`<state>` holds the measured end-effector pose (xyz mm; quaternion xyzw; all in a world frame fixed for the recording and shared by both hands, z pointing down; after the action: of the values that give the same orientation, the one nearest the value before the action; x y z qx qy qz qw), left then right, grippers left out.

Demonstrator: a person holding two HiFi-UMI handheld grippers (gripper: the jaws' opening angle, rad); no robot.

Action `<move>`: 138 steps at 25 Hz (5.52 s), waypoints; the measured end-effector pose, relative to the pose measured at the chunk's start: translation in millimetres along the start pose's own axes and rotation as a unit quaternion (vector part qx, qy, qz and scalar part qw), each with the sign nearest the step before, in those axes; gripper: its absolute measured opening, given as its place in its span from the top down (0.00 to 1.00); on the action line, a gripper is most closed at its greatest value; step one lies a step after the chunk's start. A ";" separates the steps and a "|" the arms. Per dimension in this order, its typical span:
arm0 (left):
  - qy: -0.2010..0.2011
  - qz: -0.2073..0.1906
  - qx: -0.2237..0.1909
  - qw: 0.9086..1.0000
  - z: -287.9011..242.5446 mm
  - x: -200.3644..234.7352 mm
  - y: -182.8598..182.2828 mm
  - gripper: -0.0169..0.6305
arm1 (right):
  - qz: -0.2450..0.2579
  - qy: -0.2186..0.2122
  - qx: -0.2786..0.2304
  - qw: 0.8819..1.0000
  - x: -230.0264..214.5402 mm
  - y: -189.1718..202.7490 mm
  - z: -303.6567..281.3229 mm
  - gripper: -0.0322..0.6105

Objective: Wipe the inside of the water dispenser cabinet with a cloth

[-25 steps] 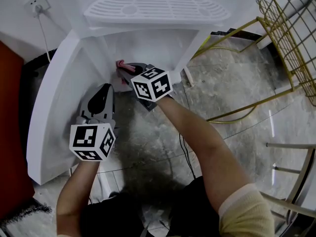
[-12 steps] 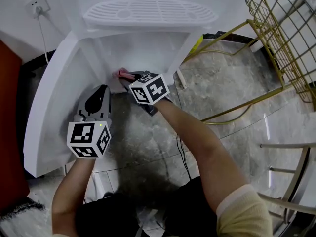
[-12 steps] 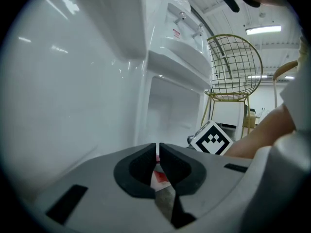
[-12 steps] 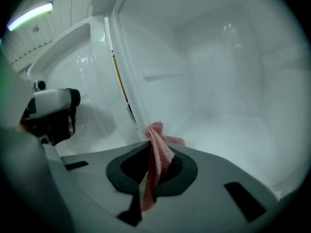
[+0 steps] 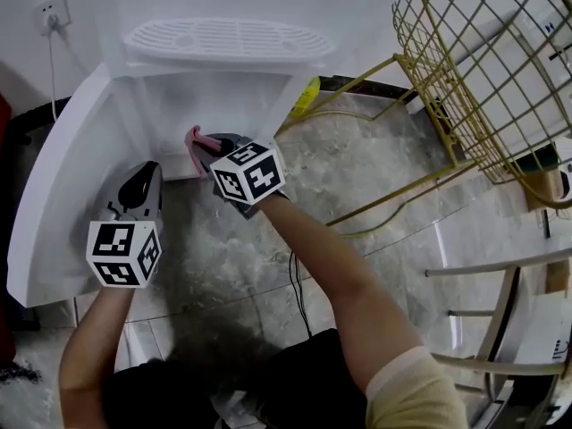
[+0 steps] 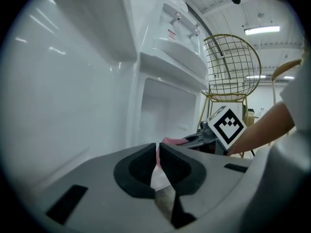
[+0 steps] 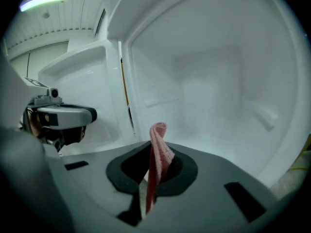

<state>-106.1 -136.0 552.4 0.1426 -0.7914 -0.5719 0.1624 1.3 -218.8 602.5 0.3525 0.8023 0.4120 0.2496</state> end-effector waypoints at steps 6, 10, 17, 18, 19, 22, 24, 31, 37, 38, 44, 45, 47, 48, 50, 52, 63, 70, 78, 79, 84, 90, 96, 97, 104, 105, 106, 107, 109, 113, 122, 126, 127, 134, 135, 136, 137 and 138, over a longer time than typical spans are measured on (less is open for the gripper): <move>-0.001 0.004 -0.006 1.000 -2.6 -2.8 -4.1 0.95 | 0.081 0.052 -0.036 0.995 -0.6 -27.6 40.7 0.90; 0.000 -0.013 -0.017 1.000 -3.8 -4.3 -18.5 0.95 | 0.163 0.100 -0.044 0.981 1.8 -40.2 63.6 0.90; 0.016 -0.063 -0.028 0.998 -12.2 -10.6 -54.9 0.95 | 0.328 0.202 -0.039 0.922 10.0 -61.7 83.1 0.90; 0.019 -0.068 -0.027 0.997 -13.3 -11.8 -58.3 0.95 | 0.340 0.212 -0.040 0.915 10.1 -64.7 85.0 0.90; 0.022 -0.071 -0.027 0.997 -14.2 -12.8 -61.1 0.95 | 0.351 0.222 -0.041 0.909 9.8 -67.9 87.1 0.90; 0.020 -0.072 -0.037 0.997 -13.5 -13.2 -66.5 0.95 | 0.380 0.251 -0.047 0.889 7.4 -76.4 93.8 0.90; 0.014 -0.065 -0.047 0.997 -10.3 -10.8 -65.8 0.95 | 0.402 0.272 -0.047 0.873 5.8 -79.9 96.8 0.90; -0.010 -0.048 -0.068 0.996 -4.8 6.0 -62.2 0.95 | 0.505 0.357 -0.025 0.785 -0.6 -86.5 103.2 0.90; -0.011 -0.029 -0.079 0.996 -6.4 13.8 -60.3 0.95 | 0.553 0.433 -0.007 0.712 -12.1 -90.1 104.3 0.90; -0.010 -0.027 -0.081 0.996 -6.7 14.3 -60.2 0.95 | 0.561 0.448 -0.005 0.696 -14.6 -91.6 106.2 0.90; -0.005 -0.020 -0.085 0.996 -12.5 14.0 -56.4 0.95 | 0.559 0.524 0.040 0.641 -34.8 -91.9 111.4 0.90; -0.004 -0.018 -0.085 0.996 -13.6 13.7 -55.5 0.95 | 0.556 0.525 0.046 0.642 -37.1 -90.4 109.6 0.90; -0.002 -0.015 -0.085 0.996 -15.2 13.5 -53.7 0.95 | 0.556 0.524 0.059 0.642 -41.3 -87.3 105.5 0.90; 0.000 -0.011 -0.084 0.996 -15.5 13.3 -52.5 0.95 | 0.555 0.524 0.069 0.642 -44.3 -85.2 103.7 0.90; 0.004 0.002 -0.085 0.996 -15.7 12.2 -49.4 0.95 | 0.548 0.523 0.091 0.646 -52.4 -79.0 100.4 0.90; 0.006 0.007 -0.083 0.996 -16.0 11.2 -46.4 0.95 | 0.536 0.519 0.108 0.657 -60.4 -72.1 97.1 0.90; 0.003 0.013 -0.065 0.998 -18.6 15.4 -25.4 0.95 | 0.522 0.481 0.152 0.687 -68.0 -36.3 62.7 0.90; 0.006 0.010 -0.052 0.999 -22.8 14.1 -10.5 0.95 | 0.517 0.464 0.177 0.697 -71.4 -16.6 40.7 0.90; 0.004 0.011 -0.041 0.999 -25.1 18.9 0.7 0.95 | 0.471 0.452 0.200 0.731 -83.5 7.5 21.7 0.90; 0.004 0.011 -0.040 0.999 -25.3 19.5 2.2 0.95 | 0.462 0.450 0.201 0.737 -85.0 10.4 18.9 0.90; 0.006 0.013 -0.034 0.999 -24.8 20.8 8.4 0.95 | 0.402 0.442 0.195 0.778 -88.5 20.1 7.1 0.90; 0.003 0.017 -0.028 0.999 -24.1 24.2 15.1 0.95 | 0.334 0.432 0.199 0.814 -90.5 29.3 -5.1 0.90; 0.007 0.016 -0.022 1.000 -23.9 22.3 19.2 0.95 | 0.264 0.397 0.203 0.855 -85.3 40.8 -20.9 0.90; 0.007 0.016 -0.022 1.000 -23.6 22.6 19.3 0.95 | 0.246 0.390 0.202 0.864 -85.4 43.0 -23.0 0.90; 0.006 0.016 -0.016 1.000 -21.0 26.6 23.9 0.95 | 0.085 0.333 0.175 0.923 -88.0 56.8 -33.5 0.90; 0.006 0.015 -0.016 1.000 -20.5 26.6 24.6 0.95 | 0.071 0.328 0.168 0.927 -87.8 56.5 -34.3 0.90; 0.007 0.015 -0.015 1.000 -20.0 26.5 24.8 0.95 | 0.060 0.324 0.160 0.931 -87.7 55.6 -35.3 0.90; 0.007 0.015 -0.015 1.000 -19.6 26.4 24.9 0.95 | 0.050 0.318 0.152 0.935 -87.2 54.3 -36.6 0.90; 0.007 0.015 -0.016 1.000 -18.6 26.9 24.9 0.95 | 0.031 0.298 0.133 0.945 -83.6 50.9 -41.1 0.90; 0.005 0.016 -0.014 1.000 -16.8 28.9 25.8 0.95 | 0.020 0.253 0.106 0.961 -69.9 45.1 -52.3 0.90; 0.004 0.017 -0.013 1.000 -15.2 30.7 26.6 0.95 | 0.052 0.159 0.075 0.983 -36.7 31.2 -70.4 0.90; 0.004 0.017 -0.012 1.000 -14.1 31.8 27.0 0.95 | 0.051 0.111 0.061 0.991 -23.7 27.0 -76.7 0.90; 0.004 0.017 -0.012 1.000 -13.7 32.2 27.2 0.95 | 0.051 0.098 0.060 0.992 -19.7 26.7 -78.2 0.90; 0.003 0.019 -0.012 1.000 -12.0 33.9 28.2 0.95 | 0.070 0.026 0.057 0.996 5.9 23.4 -84.4 0.90; 0.003 0.019 -0.012 1.000 -11.8 33.8 28.2 0.95 | 0.073 0.018 0.057 0.996 8.6 23.3 -84.3 0.90; 0.003 0.019 -0.012 1.000 -11.6 33.7 28.2 0.95 | 0.077 0.010 0.059 0.995 10.9 23.6 -83.9 0.91; 0.003 0.019 -0.012 1.000 -11.4 33.6 28.2 0.95 | 0.081 0.003 0.061 0.995 13.0 24.0 -83.2 0.90; 0.003 0.019 -0.012 1.000 -11.4 33.4 28.2 0.95 | 0.086 -0.005 0.063 0.994 14.8 24.8 -82.2 0.90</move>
<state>-132.7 -150.9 585.8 0.1275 -0.7866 -0.5776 0.1771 -55.9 -237.1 665.7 0.4374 0.7922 0.3786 0.1942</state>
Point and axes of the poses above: the fingertips, and each gripper's own axes: z backward along the fingers, x to its left, y out of its underside, the point moved 4 cm from there along z, backward along the fingers, and after that the axes turned 5 degrees about x, right-handed, at the moved point
